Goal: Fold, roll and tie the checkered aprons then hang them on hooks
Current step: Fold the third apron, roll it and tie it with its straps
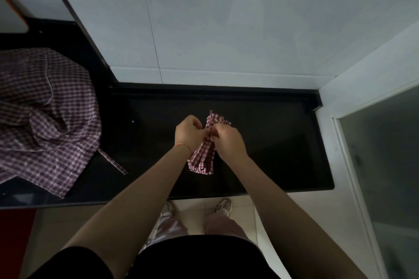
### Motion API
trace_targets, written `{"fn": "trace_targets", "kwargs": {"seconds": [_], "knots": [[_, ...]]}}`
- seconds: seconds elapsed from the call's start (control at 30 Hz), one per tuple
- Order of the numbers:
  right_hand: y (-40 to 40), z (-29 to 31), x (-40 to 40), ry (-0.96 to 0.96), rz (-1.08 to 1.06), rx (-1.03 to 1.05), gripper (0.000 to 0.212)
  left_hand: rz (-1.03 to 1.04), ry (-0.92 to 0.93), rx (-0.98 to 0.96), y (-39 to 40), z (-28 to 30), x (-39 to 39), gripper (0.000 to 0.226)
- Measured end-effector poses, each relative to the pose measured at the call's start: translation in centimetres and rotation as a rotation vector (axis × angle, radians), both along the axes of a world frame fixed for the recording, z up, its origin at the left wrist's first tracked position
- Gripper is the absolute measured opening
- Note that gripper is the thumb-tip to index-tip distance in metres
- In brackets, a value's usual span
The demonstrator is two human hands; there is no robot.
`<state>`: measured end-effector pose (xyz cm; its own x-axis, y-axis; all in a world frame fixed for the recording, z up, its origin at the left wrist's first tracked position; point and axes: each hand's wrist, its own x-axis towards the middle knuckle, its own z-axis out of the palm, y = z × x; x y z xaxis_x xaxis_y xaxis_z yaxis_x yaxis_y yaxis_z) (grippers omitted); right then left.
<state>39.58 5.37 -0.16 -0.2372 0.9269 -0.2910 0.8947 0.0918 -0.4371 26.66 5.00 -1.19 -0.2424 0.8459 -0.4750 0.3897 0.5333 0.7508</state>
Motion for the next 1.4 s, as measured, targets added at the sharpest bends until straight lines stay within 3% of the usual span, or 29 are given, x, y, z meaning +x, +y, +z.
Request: {"fn": "trace_targets", "kwargs": {"seconds": [0.13,0.43,0.67,0.83,1.0,1.13,1.27,1.4], "knots": [[-0.2,-0.4,-0.3,-0.045,0.011,0.034,0.014,-0.159,-0.004,-0.002,-0.5,0.1,-0.1,0.019],[-0.3,0.0,-0.9,-0.102,0.024,-0.04,0.019,-0.147,0.006,0.126,-2.3,-0.2,1.0,0.014],[-0.4,-0.4,-0.8,0.004,0.042,-0.004,0.013,-0.051,-0.075,0.124,-2.1,-0.9,0.3,0.012],[-0.5,-1.0,-0.4,0.069,-0.057,-0.001,0.012,-0.127,-0.122,0.094,-1.7,-1.1,-0.4,0.015],[-0.9,-0.8,-1.1,0.011,-0.019,0.002,0.008,-0.276,0.126,0.086,-1.5,-0.9,-0.2,0.009],[-0.2,-0.1,-1.2,-0.071,0.029,-0.092,0.022,-0.354,0.34,0.099,-1.6,-0.6,0.3,0.007],[1.4,0.2,-0.9,-0.073,-0.101,-0.341,0.02,-0.406,0.511,0.235,-1.7,-0.8,-0.1,0.004],[2.4,-0.2,-0.7,0.1,-0.353,-0.547,0.025,-0.437,0.505,0.304,-1.9,-1.2,-0.6,0.012]]}}
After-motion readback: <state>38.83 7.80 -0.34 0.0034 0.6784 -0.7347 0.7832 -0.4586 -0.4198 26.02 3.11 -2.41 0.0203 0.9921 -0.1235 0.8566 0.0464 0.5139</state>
